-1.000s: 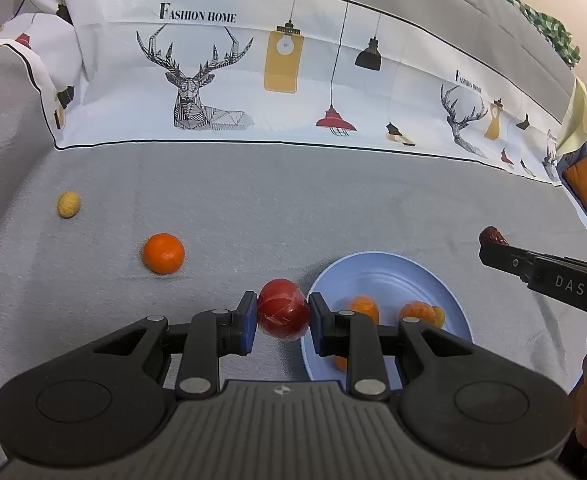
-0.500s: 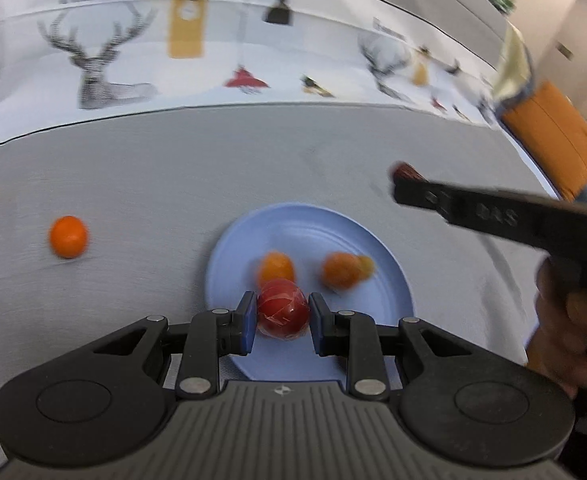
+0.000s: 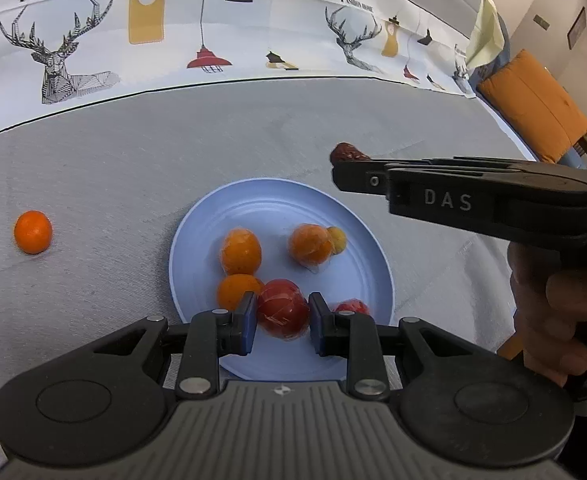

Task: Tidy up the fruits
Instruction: 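Carry the plum in the left tool and date in the right over the plate, then open the left tool to drop the plum while the right tool releases the date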

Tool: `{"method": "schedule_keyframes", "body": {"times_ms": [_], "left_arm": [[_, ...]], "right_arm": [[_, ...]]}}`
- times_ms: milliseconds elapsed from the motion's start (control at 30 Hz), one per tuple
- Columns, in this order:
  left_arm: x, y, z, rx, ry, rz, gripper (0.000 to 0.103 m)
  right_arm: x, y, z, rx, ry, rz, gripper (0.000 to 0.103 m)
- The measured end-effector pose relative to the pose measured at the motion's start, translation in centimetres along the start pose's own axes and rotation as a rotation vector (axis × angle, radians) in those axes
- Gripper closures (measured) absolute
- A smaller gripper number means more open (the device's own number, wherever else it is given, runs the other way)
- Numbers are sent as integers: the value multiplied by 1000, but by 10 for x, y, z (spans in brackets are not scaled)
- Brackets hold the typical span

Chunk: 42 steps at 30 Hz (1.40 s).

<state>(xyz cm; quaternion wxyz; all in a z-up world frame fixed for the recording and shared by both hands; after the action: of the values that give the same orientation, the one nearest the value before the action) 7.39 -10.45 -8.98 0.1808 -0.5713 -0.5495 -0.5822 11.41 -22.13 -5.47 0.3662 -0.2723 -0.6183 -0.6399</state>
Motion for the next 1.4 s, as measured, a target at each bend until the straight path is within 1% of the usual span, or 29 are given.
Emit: {"method": "schedule_keyframes", "body": {"times_ms": [767,1400], "left_arm": [[-6,-2,-1,-15,8,19,73],[-6,-2,-2,-17,8,20,73]], "right_arm": [[-8,-6,7,33,8,39,78],[-7,-7,7,30,6,37,78]]}}
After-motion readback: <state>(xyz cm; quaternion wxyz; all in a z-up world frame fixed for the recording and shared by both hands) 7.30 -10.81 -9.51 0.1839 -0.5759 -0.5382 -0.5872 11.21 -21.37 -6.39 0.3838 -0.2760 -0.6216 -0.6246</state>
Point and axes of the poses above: each gripper's, at about its wrist camera, not at the fingertips, and x roughly against the way its jaws point, z to its left, y to its top, the point moved 10 cm from there along -x, roughly the way its jaws point, and after that the axes turned 8 degrees about z, right-handed, at the moved point
